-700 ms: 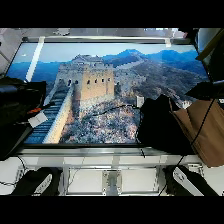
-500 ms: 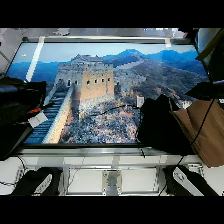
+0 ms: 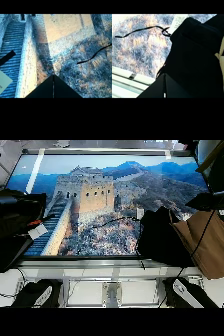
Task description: Fold the clothes and pants, and hang the long-sleeved shirts on hangers.
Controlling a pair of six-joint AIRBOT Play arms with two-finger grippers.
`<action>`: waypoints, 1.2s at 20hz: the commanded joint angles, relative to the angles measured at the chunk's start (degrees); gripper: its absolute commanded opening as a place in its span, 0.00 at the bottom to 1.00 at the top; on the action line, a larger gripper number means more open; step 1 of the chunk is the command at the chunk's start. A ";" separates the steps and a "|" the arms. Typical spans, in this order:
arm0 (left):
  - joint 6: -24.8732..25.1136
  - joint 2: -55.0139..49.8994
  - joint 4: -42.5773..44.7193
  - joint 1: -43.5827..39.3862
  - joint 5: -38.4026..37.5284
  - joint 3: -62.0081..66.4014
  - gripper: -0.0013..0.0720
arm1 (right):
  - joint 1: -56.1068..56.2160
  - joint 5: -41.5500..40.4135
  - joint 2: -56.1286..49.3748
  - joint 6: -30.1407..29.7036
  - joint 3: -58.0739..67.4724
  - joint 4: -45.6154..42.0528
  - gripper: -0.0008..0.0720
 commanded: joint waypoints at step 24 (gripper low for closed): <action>-2.99 -19.76 -42.23 70.99 45.88 -39.21 0.85 | 0.28 -6.84 -0.13 -0.02 -1.44 -0.20 0.06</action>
